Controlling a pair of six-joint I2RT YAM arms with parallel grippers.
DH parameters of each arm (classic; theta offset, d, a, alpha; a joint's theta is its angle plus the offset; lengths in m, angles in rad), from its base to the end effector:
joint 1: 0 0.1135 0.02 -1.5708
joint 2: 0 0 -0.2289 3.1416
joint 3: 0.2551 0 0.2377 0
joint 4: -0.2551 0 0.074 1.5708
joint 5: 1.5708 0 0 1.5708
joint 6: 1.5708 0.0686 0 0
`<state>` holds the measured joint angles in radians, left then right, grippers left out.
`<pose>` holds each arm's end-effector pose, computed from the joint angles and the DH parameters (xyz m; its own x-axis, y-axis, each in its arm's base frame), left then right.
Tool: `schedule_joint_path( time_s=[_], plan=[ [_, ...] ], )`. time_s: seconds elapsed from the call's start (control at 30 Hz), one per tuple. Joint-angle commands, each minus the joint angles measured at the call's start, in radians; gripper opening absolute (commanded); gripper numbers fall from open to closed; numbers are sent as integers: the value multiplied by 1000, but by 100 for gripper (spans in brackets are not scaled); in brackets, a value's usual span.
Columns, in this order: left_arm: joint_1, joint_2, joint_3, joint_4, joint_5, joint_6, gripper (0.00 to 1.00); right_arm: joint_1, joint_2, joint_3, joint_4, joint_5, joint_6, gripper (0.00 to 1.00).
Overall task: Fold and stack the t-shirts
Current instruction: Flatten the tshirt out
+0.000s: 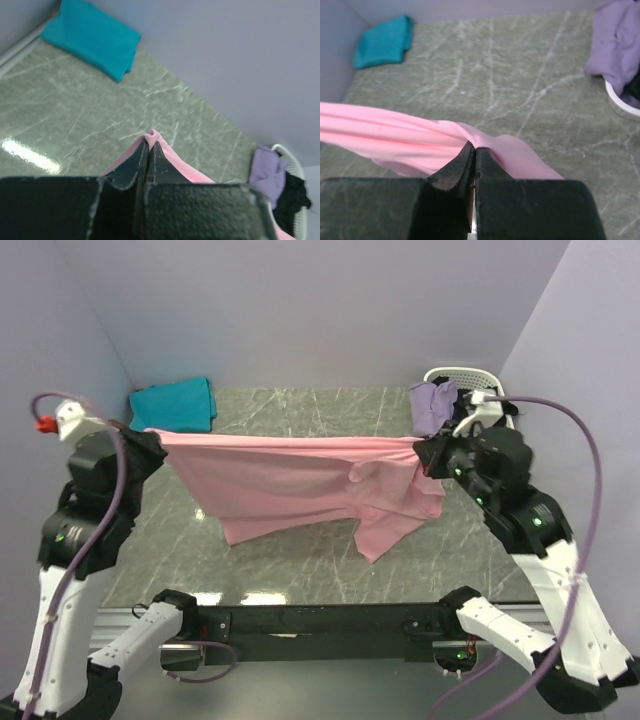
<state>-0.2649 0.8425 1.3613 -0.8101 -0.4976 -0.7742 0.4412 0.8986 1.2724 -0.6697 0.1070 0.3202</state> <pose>0.1690 -0.0119 0.4119 -0.0505 -0.6229 -0.7807 -0.3448 0.7445 -0.5717 0.1891 0.0812 0.3910 -0.3548 0.1785 -0.9177 -0.2323 0.9340 0.2715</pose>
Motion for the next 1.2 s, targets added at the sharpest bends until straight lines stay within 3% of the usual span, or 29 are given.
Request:
schedule_joint_path(
  time_s=[0.0, 0.3, 0.5, 0.67, 0.87, 0.97, 1.0, 1.17],
  plan=[
    [21, -49, 133, -89, -78, 70, 1, -10, -82, 131, -74, -79, -63, 0],
    [21, -75, 361, -159, 149, 147, 1, -10, -132, 222, -119, -542, -46, 0],
    [21, -31, 556, -259, 369, 193, 1, -10, -202, 154, -22, -864, 55, 5],
    [19, 4, 723, -374, 398, 168, 1, -10, -262, 119, 91, -1012, 169, 7],
    [21, 7, 687, -400, 249, 147, 1, -9, -218, 102, 42, -784, 151, 6],
    [19, 1, 515, -321, 211, 141, 1, -9, -124, 45, 42, -631, 114, 5],
    [19, -3, 393, -287, 211, 136, 1, -10, -97, 29, 54, -607, 106, 4],
    [21, 0, 64, 5, 208, 82, 1, -9, 137, -48, 142, -420, 62, 0]
  ],
)
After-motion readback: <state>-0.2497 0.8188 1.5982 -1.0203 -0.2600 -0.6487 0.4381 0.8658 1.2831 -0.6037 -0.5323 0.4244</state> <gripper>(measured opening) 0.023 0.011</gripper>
